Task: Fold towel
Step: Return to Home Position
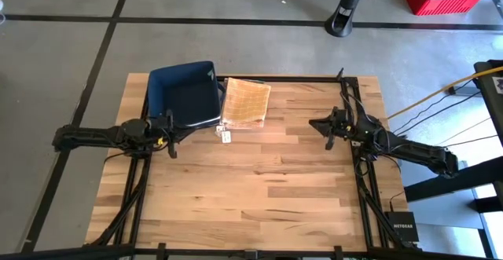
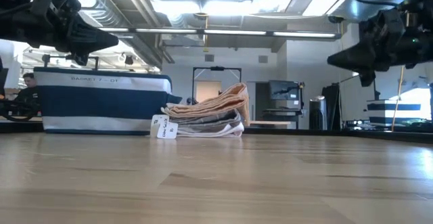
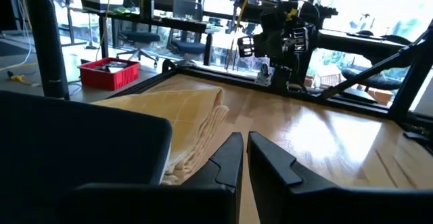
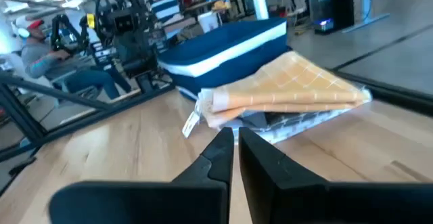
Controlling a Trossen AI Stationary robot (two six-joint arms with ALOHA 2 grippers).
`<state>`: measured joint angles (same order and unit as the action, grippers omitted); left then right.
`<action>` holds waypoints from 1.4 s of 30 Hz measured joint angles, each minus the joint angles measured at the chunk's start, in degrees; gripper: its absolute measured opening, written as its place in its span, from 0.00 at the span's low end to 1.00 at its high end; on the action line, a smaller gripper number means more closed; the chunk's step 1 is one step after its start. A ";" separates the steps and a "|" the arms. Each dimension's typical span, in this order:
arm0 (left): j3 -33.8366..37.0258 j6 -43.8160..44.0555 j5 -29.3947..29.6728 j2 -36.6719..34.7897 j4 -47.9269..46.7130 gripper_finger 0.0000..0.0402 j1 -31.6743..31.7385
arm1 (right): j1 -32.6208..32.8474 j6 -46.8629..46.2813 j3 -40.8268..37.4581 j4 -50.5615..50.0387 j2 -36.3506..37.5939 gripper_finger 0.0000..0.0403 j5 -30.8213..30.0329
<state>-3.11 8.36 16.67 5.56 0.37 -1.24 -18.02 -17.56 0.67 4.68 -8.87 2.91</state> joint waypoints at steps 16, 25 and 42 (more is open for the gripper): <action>2.51 -7.32 -4.07 -5.05 2.16 0.04 -3.98 | -0.02 4.40 -0.09 -3.24 5.65 0.07 1.62; 2.51 -7.29 -4.07 -4.87 2.15 0.04 -3.98 | 0.00 4.35 -0.13 -3.27 5.65 0.07 1.62; 2.51 -7.27 -4.07 -4.87 2.11 0.04 -3.99 | 0.00 4.35 -0.20 -3.26 5.65 0.07 1.61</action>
